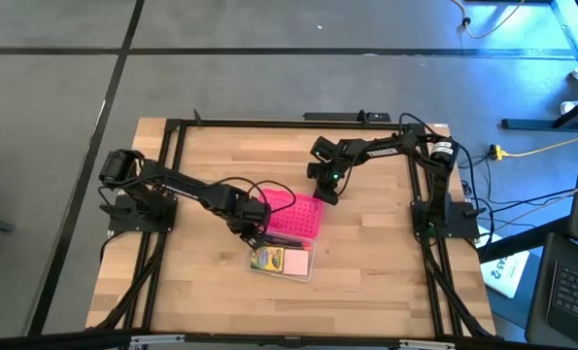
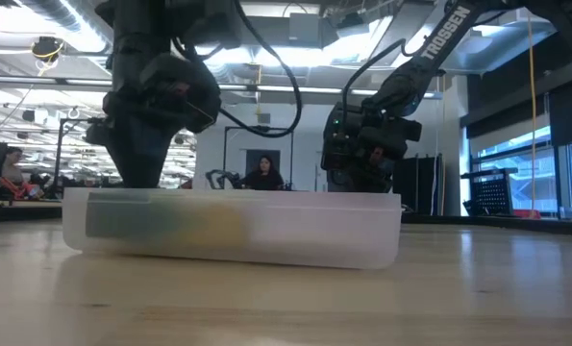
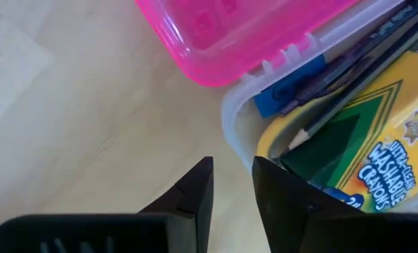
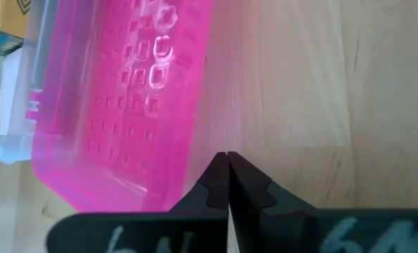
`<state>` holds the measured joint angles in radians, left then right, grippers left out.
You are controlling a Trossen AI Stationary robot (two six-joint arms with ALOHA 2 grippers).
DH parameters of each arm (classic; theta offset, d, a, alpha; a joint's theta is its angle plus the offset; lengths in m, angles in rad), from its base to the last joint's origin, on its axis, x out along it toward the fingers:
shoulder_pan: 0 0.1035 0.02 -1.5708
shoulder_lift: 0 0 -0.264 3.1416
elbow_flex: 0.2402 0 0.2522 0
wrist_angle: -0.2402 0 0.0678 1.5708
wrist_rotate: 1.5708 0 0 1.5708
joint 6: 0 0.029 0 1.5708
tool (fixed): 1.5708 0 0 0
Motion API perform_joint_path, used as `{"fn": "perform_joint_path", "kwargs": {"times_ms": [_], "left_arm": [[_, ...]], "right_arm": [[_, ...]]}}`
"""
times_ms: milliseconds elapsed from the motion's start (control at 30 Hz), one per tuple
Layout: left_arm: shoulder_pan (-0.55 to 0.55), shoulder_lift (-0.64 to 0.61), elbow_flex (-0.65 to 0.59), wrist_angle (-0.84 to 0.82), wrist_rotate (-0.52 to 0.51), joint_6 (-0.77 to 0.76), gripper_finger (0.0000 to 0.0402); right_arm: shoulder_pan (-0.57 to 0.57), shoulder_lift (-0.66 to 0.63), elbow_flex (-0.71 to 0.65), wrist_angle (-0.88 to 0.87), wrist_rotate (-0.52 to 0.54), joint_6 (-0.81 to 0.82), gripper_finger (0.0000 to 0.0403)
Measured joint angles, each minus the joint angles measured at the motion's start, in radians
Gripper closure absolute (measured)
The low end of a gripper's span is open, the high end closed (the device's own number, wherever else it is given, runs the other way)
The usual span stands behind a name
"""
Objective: Pack school essentials
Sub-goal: Close the cover of the school supply organizer
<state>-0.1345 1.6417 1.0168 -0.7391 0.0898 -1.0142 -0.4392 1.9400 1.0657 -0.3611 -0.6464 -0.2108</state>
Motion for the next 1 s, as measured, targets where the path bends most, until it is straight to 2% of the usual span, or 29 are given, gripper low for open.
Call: {"fn": "perform_joint_path", "kwargs": {"times_ms": [300,1000], "left_arm": [[0.0,0.017,0.003,0.047,0.008,-0.004,0.0307],[0.005,0.001,-0.003,0.038,0.033,0.023,0.0307]], "right_arm": [[0.0,0.0,0.0,-0.002,0.0,0.004,0.0402],[0.0,0.0,0.0,-0.001,0.0,0.008,0.0402]]}}
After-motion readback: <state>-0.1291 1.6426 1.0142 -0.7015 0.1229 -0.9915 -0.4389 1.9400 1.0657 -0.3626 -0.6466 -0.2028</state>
